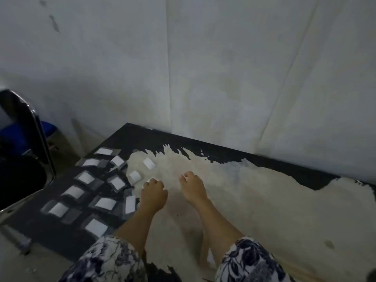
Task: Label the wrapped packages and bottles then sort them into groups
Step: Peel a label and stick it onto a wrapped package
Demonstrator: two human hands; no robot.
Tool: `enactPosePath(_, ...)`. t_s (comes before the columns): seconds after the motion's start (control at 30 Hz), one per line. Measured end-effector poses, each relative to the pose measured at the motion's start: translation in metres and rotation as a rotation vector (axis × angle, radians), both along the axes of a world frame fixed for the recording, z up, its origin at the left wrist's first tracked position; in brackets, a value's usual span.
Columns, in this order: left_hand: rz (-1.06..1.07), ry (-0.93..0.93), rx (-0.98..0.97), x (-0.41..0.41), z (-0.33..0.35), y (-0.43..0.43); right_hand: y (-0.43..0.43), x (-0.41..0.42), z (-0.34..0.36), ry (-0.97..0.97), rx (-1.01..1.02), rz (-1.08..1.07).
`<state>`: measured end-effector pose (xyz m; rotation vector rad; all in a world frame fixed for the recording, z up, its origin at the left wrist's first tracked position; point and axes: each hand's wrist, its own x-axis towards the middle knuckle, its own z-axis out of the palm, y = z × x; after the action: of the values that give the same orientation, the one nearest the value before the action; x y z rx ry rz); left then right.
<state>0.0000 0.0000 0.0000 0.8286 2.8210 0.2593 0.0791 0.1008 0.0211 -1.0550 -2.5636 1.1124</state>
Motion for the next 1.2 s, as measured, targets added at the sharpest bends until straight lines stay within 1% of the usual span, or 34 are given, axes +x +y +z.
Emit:
enactPosePath(0.13,-0.035,0.045,-0.085,-0.039,-0.006,-0.006,-0.007,-0.026,-0.011,-0.036,-0.06,-0.054)
enactPosePath(0.4,-0.137,-0.066,-0.149,-0.091,-0.021,0.001,-0.019,-0.069,-0.036,-0.049,-0.149,-0.194)
enactPosePath(0.5,-0.099,-0.132,-0.125,-0.101,-0.024,0.005,-0.019,-0.079,-0.04,-0.047,-0.172,-0.236)
enactPosePath(0.63,-0.023,-0.279,-0.017,-0.112,-0.024,0.015,-0.017,-0.089,-0.043,-0.041,-0.202,-0.299)
enactPosePath(0.7,-0.025,-0.348,0.086,-0.115,-0.02,0.021,-0.018,-0.095,-0.042,-0.023,-0.235,-0.337)
enactPosePath(0.8,-0.033,-0.48,0.287,-0.122,-0.009,0.031,-0.019,-0.1,-0.039,0.058,-0.308,-0.39)
enactPosePath(0.87,0.015,-0.671,0.447,-0.124,0.001,0.034,-0.021,-0.103,-0.035,0.137,-0.392,-0.427)
enactPosePath(0.93,0.086,-0.866,0.556,-0.126,0.005,0.036,-0.023,-0.106,-0.032,0.21,-0.471,-0.462)
enactPosePath(1.03,0.144,-1.017,0.592,-0.124,0.007,0.035,-0.024,-0.106,-0.029,0.262,-0.58,-0.498)
enactPosePath(1.1,0.196,-1.105,0.623,-0.123,0.004,0.033,-0.026,-0.103,-0.028,0.267,-0.62,-0.479)
enactPosePath(1.2,0.284,-1.158,0.673,-0.125,-0.003,0.028,-0.028,-0.1,-0.03,0.251,-0.657,-0.443)
